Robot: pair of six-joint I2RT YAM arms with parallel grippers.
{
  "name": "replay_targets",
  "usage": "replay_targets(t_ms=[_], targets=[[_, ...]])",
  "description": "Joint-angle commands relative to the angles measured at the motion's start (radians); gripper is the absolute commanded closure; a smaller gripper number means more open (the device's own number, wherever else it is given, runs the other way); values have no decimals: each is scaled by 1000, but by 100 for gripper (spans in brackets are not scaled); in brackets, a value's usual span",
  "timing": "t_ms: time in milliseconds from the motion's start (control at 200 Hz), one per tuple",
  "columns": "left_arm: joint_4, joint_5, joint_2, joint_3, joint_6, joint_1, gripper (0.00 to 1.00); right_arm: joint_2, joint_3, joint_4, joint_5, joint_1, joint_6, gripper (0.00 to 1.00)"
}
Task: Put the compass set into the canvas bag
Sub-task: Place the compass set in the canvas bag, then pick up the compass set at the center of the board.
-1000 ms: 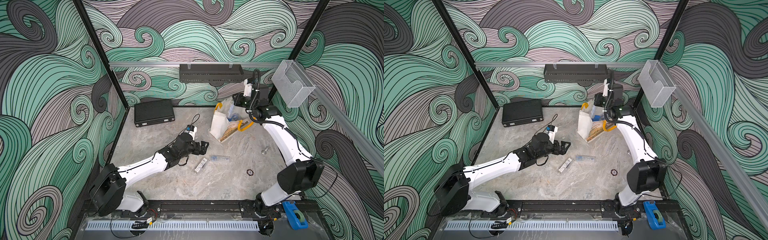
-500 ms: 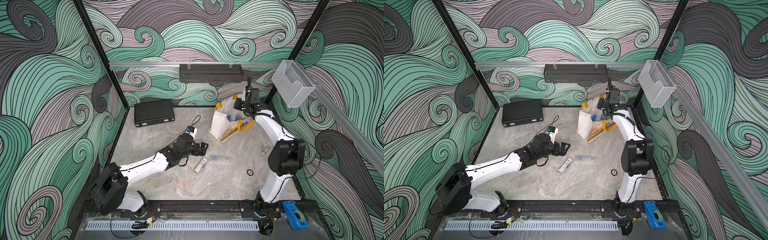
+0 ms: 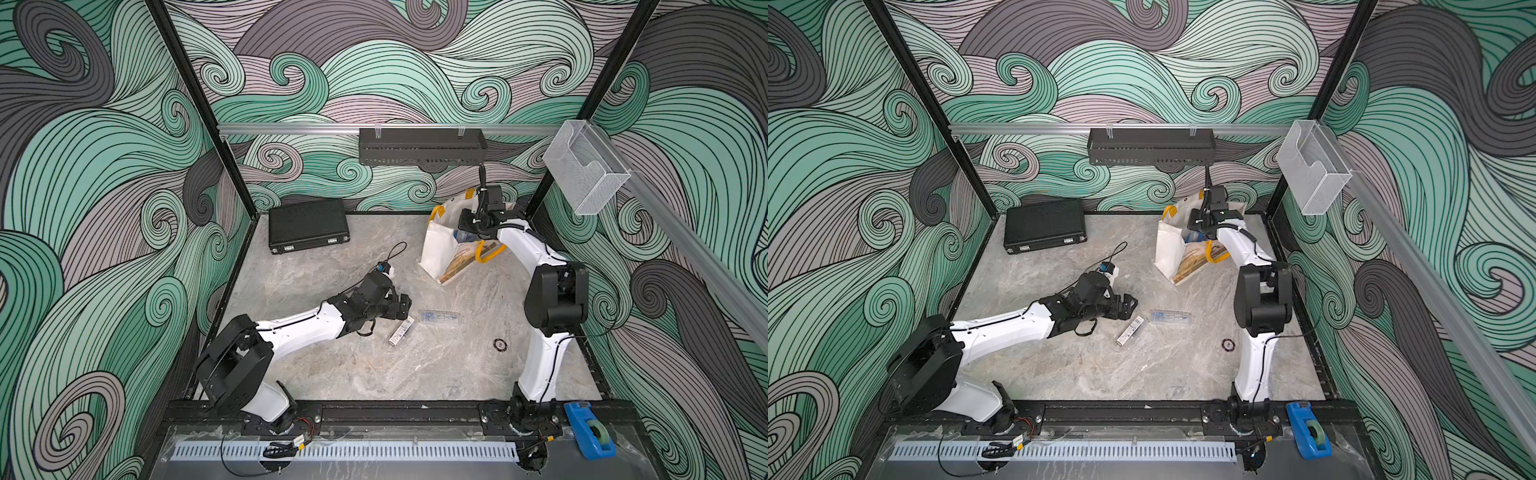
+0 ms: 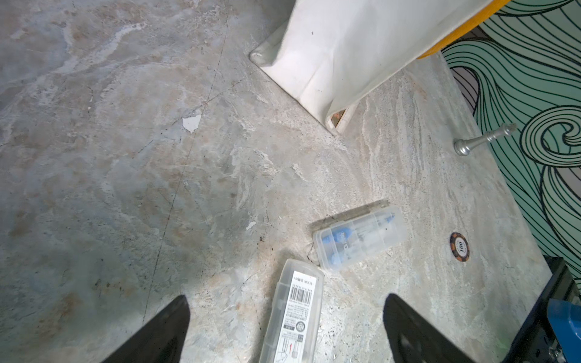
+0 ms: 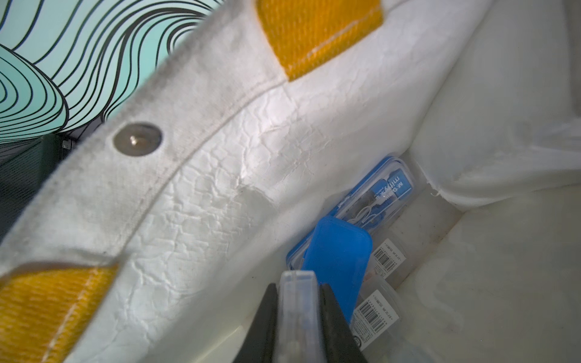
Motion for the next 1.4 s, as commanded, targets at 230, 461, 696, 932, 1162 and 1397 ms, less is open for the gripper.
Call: replay_targets(t_ms=[230, 461, 696, 932, 1162, 1397], targets=[[-36, -2, 34, 58, 31, 6, 4, -133, -12, -9, -98, 17, -37, 48], [-56, -2, 39, 63, 38, 6, 4, -284, -99, -9, -97, 83, -113, 40], [-62, -20, 31, 54, 37, 6, 4, -493, -311, 83, -74, 197, -185, 39], [-59, -35, 21, 36, 47, 6, 4, -665, -537, 194, -126, 315, -202, 40], [-120, -15, 16, 42, 72, 5, 6, -700, -660, 137, -148, 420, -159, 40], [-293, 32, 27, 79, 119, -31, 9, -688, -761, 91, -114, 467, -80, 40]])
